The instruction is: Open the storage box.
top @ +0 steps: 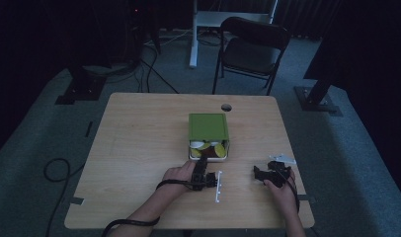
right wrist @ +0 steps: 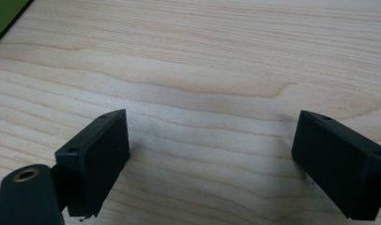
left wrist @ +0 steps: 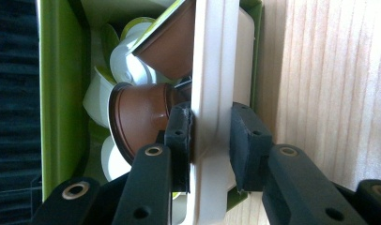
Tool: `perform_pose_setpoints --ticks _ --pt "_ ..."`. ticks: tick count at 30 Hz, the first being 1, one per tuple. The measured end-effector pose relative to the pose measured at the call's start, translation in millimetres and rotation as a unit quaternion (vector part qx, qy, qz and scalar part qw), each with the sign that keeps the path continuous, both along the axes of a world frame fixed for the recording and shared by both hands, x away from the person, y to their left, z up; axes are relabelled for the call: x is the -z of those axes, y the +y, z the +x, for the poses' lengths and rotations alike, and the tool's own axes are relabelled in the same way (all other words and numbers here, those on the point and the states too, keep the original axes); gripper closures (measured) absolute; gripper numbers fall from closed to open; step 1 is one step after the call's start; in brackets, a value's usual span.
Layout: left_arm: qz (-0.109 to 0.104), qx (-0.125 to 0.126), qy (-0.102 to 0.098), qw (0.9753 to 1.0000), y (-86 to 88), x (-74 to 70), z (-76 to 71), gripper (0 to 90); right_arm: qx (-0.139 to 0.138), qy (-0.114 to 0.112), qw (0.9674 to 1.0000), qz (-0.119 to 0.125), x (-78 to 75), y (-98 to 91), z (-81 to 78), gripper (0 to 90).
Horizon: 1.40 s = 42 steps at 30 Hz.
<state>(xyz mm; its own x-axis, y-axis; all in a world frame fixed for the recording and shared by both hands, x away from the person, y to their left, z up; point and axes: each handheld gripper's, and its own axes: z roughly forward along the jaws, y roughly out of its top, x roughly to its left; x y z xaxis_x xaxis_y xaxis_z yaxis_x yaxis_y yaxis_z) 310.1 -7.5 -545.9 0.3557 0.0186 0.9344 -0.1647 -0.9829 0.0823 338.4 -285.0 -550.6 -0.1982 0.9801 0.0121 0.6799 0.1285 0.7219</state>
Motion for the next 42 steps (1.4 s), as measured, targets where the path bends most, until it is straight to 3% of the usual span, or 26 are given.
perform_pose_setpoints --ticks 19,42 --pt "0.007 0.008 0.005 0.9999 0.7 -1.6 -7.6 72.2 0.0 0.0 1.0 0.0 0.0 0.0 0.0 10.9" --pt "0.012 0.022 -0.004 0.9997 3.6 1.1 -39.1 72.1 0.0 0.0 1.0 0.0 0.0 0.0 -0.1 10.9"
